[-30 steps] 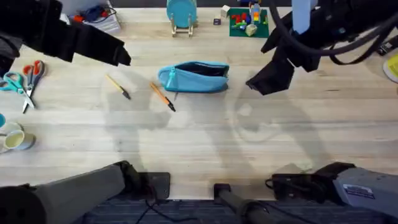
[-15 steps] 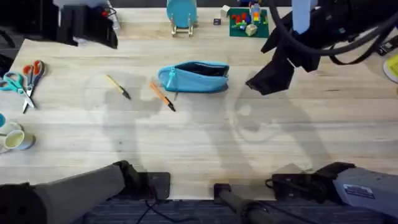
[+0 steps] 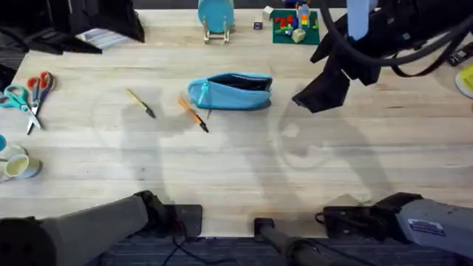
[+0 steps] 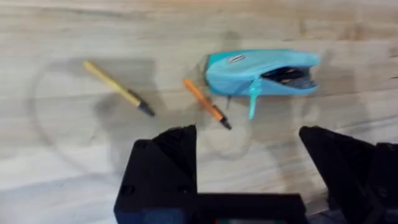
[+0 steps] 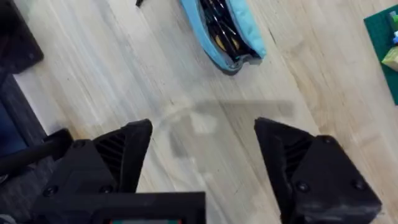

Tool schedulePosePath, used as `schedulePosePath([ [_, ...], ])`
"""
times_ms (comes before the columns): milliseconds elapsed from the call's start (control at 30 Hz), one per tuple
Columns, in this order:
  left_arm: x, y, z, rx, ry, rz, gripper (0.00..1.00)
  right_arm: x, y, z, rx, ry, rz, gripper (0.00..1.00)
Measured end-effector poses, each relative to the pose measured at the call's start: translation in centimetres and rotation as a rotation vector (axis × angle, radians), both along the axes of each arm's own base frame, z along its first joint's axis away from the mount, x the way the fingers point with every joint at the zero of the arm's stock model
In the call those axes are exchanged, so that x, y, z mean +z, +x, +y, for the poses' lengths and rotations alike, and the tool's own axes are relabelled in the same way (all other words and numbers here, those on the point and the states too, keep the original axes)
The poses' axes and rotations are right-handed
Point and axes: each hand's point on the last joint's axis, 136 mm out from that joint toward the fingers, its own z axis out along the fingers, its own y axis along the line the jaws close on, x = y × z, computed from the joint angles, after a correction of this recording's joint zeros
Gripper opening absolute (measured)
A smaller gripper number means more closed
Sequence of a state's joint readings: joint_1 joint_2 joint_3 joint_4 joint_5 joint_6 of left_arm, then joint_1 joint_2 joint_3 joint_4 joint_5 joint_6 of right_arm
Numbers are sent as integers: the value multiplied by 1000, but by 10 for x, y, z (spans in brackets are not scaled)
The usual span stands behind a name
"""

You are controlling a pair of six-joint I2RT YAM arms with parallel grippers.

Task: Unzip the bag, pick up the pens from the table one at a time and place them inside, then zip the bag closed.

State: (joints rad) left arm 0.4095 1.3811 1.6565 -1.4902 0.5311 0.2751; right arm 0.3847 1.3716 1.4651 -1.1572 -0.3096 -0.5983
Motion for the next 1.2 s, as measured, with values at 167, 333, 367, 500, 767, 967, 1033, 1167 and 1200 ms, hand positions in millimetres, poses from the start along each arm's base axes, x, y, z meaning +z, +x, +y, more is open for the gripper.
schedulePosePath([
  [167,6,11,1,27,-20,-44,995,0,0,0,0,0,0,996],
  [333,-8,14,24,208,9,55,995,0,0,0,0,0,0,997],
  [367,-13,15,29,245,15,83,995,0,0,0,0,0,0,997],
  [500,-33,20,46,356,33,176,995,0,0,0,0,0,0,996],
  [767,-75,35,77,557,65,336,996,0,0,0,0,0,0,997],
  [967,-109,46,91,675,54,408,995,0,0,0,0,0,0,997],
  [1033,-122,48,92,713,40,421,995,0,0,0,0,0,0,996],
  [1167,-150,43,91,771,17,459,995,0,0,0,0,0,0,996],
  [1200,-157,42,91,779,17,464,995,0,0,0,0,0,0,996],
])
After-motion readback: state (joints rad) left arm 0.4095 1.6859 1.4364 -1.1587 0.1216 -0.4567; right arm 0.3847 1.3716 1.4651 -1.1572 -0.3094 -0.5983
